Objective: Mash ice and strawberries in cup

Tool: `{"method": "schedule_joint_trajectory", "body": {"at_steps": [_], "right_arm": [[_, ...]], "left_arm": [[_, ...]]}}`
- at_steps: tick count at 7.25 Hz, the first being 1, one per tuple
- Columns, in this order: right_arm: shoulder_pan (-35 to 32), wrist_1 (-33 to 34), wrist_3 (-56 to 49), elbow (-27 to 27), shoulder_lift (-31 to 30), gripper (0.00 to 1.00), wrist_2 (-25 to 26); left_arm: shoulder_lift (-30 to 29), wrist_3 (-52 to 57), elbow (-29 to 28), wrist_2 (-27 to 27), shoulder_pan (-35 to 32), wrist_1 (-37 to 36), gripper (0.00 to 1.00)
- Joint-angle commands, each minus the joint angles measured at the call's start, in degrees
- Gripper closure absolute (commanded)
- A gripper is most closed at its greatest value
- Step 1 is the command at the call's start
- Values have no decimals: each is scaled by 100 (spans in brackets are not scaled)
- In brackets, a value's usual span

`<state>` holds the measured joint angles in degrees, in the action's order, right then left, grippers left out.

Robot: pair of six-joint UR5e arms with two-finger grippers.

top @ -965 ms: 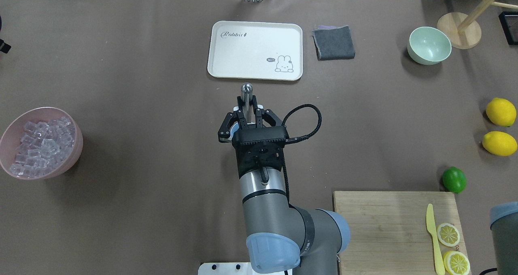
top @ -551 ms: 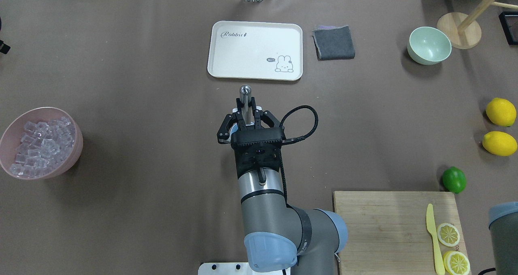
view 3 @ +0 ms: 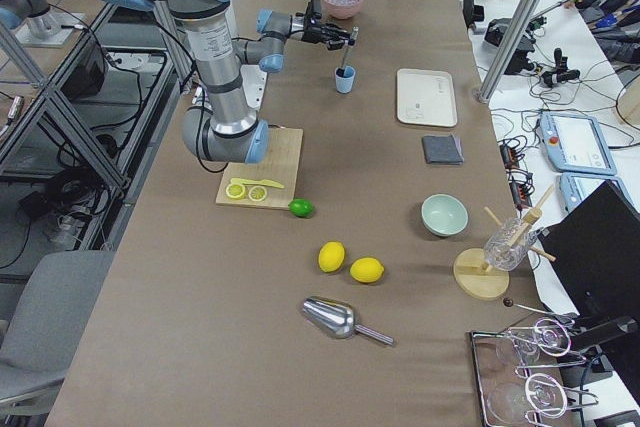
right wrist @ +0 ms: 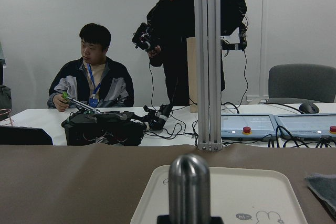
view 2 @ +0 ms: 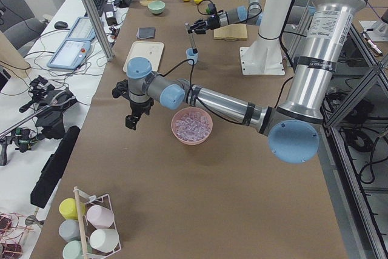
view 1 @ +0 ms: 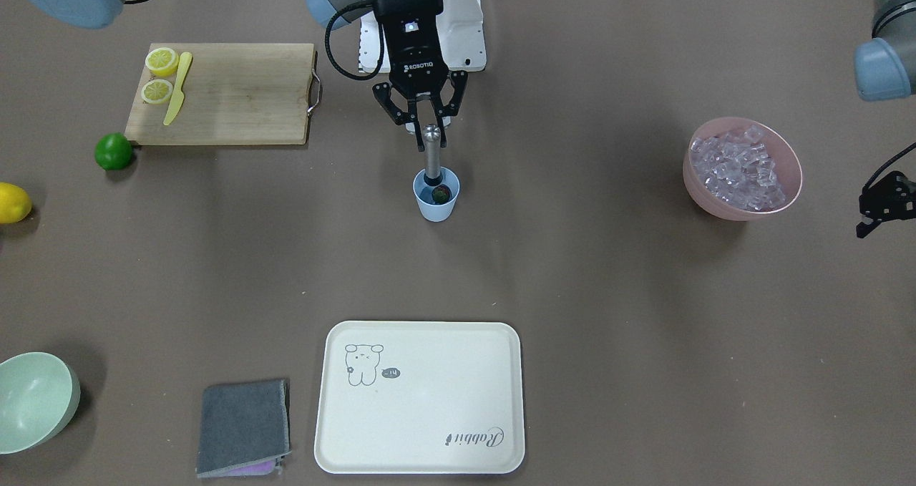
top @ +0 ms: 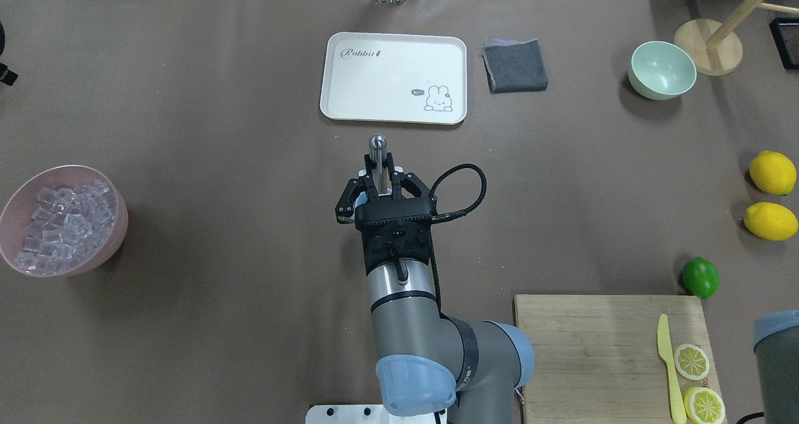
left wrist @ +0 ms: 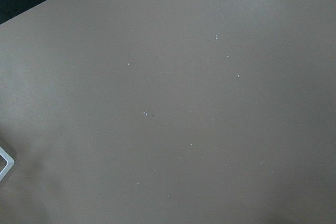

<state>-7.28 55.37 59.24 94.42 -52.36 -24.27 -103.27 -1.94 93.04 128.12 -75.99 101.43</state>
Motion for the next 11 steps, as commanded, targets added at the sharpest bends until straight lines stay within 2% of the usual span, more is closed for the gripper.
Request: {"method": "schedule_joint_trajectory", "body": {"at_steps": [1,8,11], "right_arm": [[-18,0,0,-72,50,100,-51],[-177,-9,0,-502,226,100,-315],[-369,-18,-26,-285,235,100,-507]], "left_arm": [[-26,-8,-5,-7,49,0,3],[-9,-8,-14,-7,67,0,3],[9,-16,4,-7,84,0,3]]}}
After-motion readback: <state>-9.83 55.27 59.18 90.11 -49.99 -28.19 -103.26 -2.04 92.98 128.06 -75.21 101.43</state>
